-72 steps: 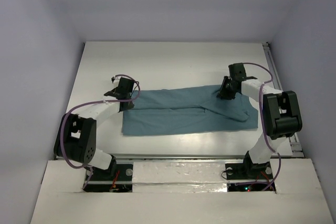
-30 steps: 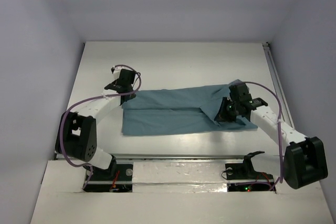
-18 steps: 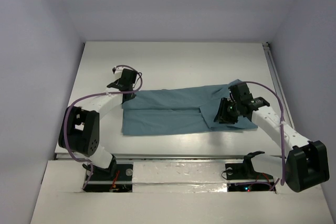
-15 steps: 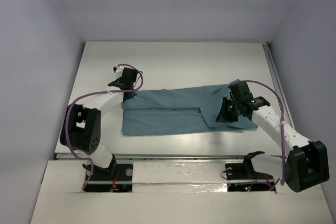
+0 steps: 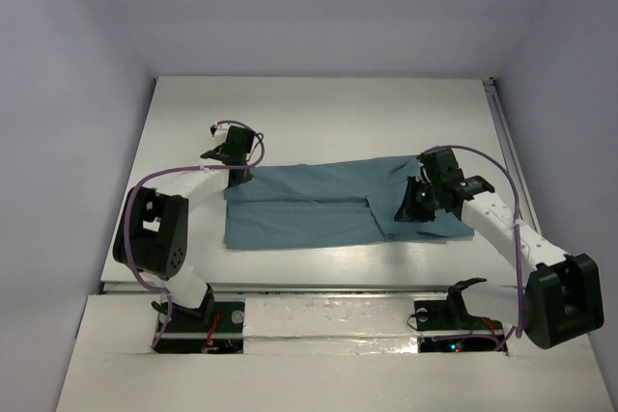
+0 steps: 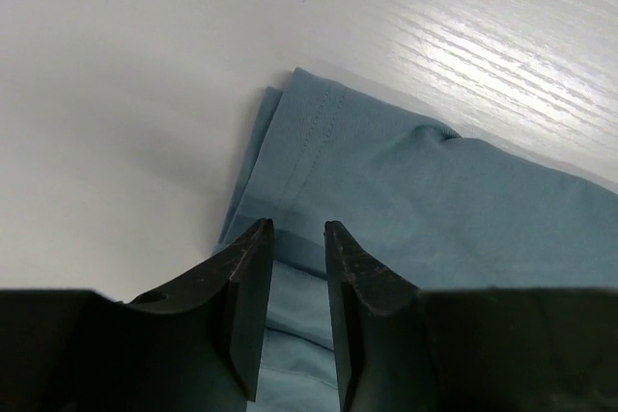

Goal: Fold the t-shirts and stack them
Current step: Fold the other side of the tshirt into a rectangle

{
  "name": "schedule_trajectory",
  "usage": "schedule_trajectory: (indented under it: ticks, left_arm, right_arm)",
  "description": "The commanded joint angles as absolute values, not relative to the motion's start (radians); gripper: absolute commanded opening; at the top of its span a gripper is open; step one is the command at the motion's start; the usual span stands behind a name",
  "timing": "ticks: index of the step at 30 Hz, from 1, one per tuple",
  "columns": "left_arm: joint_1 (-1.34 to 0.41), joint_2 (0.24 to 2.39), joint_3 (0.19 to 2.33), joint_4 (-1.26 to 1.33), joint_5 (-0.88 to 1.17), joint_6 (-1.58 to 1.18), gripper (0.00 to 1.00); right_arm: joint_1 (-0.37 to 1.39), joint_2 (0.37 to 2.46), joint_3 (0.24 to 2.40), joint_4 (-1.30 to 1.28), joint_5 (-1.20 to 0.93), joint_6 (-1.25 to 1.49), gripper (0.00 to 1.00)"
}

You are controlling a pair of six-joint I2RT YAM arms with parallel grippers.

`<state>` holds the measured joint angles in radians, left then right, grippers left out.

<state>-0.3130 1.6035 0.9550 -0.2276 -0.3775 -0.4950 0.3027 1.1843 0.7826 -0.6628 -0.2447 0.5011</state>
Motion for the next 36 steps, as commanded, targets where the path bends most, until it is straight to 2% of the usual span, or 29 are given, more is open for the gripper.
schedule_trajectory:
  ticks: [1, 7, 21, 27, 36]
  left_arm:
    - [-0.318, 1.609, 0.930, -0.219, -0.382, -0.509, 0.25]
    - [-0.318, 1.601, 0.913, -0.241, -0.385, -0.511, 0.19]
    - [-0.318, 1.577, 0.874, -0.252, -0.373, -0.518, 0.23]
    - [-0.327, 1.543, 0.845, -0.268, -0.351, -0.522, 0.19]
    - [-0.339, 1.307, 0.733, -0.319, -0.339, -0.561, 0.15]
  right_arm:
    - [0.310, 1.167, 0.781, -0.611, -0.264, 0.495, 0.04]
    - [0.310, 1.164, 0.772, -0.615, -0.252, 0.492, 0.05]
    - [0.310, 1.147, 0.761, -0.615, -0.255, 0.486, 0.05]
    - [0.310, 1.147, 0.773, -0.618, -0.252, 0.483, 0.05]
    - [0.310, 1.178, 0.802, -0.580, -0.210, 0.488, 0.05]
